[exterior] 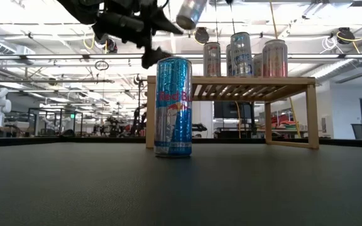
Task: Place canned beverage on shelf
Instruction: Put the white soda can on the shelf
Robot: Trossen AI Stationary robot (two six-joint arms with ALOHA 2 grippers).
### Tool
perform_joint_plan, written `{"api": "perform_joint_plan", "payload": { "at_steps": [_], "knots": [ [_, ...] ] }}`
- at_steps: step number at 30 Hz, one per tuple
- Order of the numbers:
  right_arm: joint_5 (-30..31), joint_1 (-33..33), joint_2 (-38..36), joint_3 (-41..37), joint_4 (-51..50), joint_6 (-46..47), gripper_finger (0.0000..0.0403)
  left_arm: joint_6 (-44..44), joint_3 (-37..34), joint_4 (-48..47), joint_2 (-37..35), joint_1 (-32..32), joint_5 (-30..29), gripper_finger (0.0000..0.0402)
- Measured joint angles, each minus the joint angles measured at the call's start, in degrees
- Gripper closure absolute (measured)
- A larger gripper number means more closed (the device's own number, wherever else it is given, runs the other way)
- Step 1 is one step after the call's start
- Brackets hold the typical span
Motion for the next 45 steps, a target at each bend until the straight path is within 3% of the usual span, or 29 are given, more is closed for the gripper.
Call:
{"api": "perform_joint_plan", "payload": {
  "at_steps": [3,11,27,45],
  "knots": [
    [0.2,-3.2,0.4,0.0,-4.3,-0.1,0.0164,2.6,0.0,-2.1,0.0,0.6,-4.3,0.0029],
    [8.7,-7.1,3.3,-0.1,-11.3,-3.3,0.0163,5.7,0.0,-1.7,0.0,0.6,-4.7,0.0029],
    [8.6,-10.2,3.9,-6.6,-9.0,-7.1,0.0163,7.2,0.0,-2.1,-0.1,0.6,-7.0,0.0029],
    [6.8,-10.9,3.9,-6.7,-9.8,-8.4,0.0147,6.8,0.1,-1.8,-0.1,1.9,-7.3,0.0029]
  ]
}}
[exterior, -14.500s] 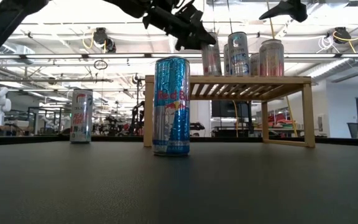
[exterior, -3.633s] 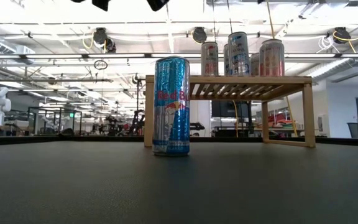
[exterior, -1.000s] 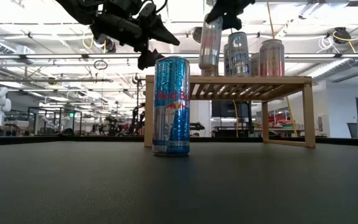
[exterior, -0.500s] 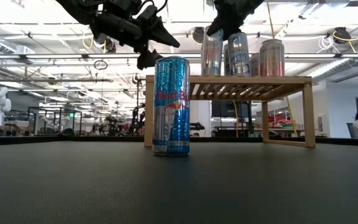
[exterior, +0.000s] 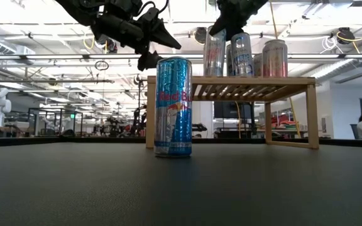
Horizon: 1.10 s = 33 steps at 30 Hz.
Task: Place canned beverage on shelf
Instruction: Put the white soda can on the shelf
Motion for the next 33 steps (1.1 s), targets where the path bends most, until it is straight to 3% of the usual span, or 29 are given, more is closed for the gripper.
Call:
{"api": "perform_joint_plan", "payload": {
  "at_steps": [15,21,33],
  "knots": [
    [0.4,0.3,2.7,9.9,-7.6,-1.5,0.0146,0.1,0.0,0.6,0.0,0.7,0.0,0.0029],
    [0.5,3.1,5.4,11.3,-9.7,-1.5,0.0146,0.1,0.0,6.0,0.0,1.0,-2.4,0.0029],
    [0.2,8.5,6.4,11.4,-3.5,1.6,0.0147,10.8,0.1,17.1,0.7,-1.6,-5.8,0.0029]
  ]
}}
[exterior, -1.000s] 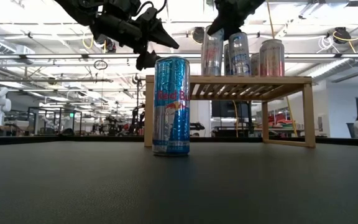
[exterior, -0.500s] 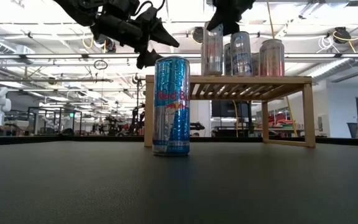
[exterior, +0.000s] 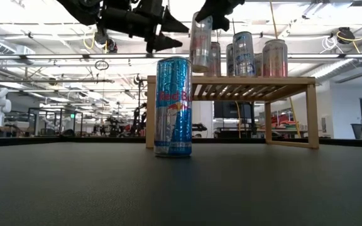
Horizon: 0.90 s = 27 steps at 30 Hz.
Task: Place canned beverage on shelf
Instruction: Put the white soda can on the shelf
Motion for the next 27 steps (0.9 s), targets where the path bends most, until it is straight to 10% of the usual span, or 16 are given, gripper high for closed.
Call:
{"api": "perform_joint_plan", "payload": {
  "at_steps": [9,21,27],
  "knots": [
    [0.2,2.5,0.0,0.0,2.9,2.4,0.0147,-0.3,3.6,5.6,6.3,-1.4,0.0,0.0039],
    [3.3,2.3,0.0,0.0,0.1,4.5,0.0147,-0.2,4.6,5.2,7.8,-1.0,-0.3,0.0199],
    [3.2,2.3,0.0,0.0,-0.4,4.9,0.0145,-0.2,4.6,5.1,7.8,-1.0,-0.2,0.0204]
  ]
}}
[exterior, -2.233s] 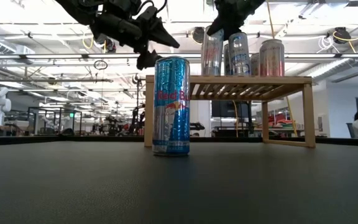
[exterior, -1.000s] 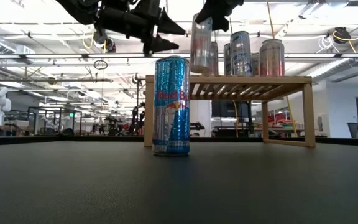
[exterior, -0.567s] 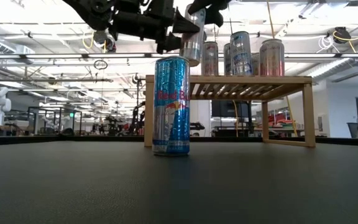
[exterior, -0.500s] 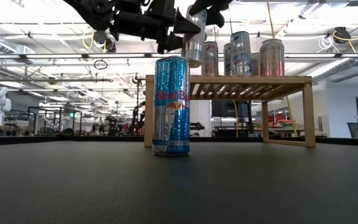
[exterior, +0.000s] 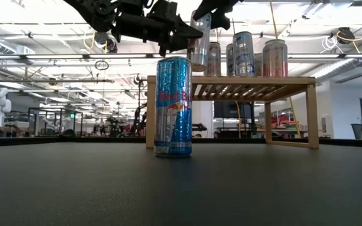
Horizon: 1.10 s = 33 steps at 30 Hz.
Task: Place canned beverage on shelf
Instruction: Put the white soda can on the shelf
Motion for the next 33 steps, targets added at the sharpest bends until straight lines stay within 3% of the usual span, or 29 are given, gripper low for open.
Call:
{"api": "perform_joint_plan", "payload": {
  "at_steps": [11,22,27,33],
  "knots": [
    [0.0,-0.3,0.0,2.3,-6.9,2.8,0.0104,0.1,-0.1,-0.4,0.0,0.0,0.0,0.0193],
    [3.1,-2.4,8.8,26.9,-30.5,-2.4,0.0061,-0.2,-0.1,0.5,1.1,-0.2,-2.0,0.0191],
    [3.3,-1.5,10.5,24.1,-36.3,-6.8,0.0042,-0.2,-0.1,0.2,2.9,-1.1,-1.1,0.0190],
    [3.5,0.3,10.8,24.2,-34.4,-7.2,0.0019,1.2,0.0,0.6,3.8,-3.1,-1.0,0.0190]
  ]
}}
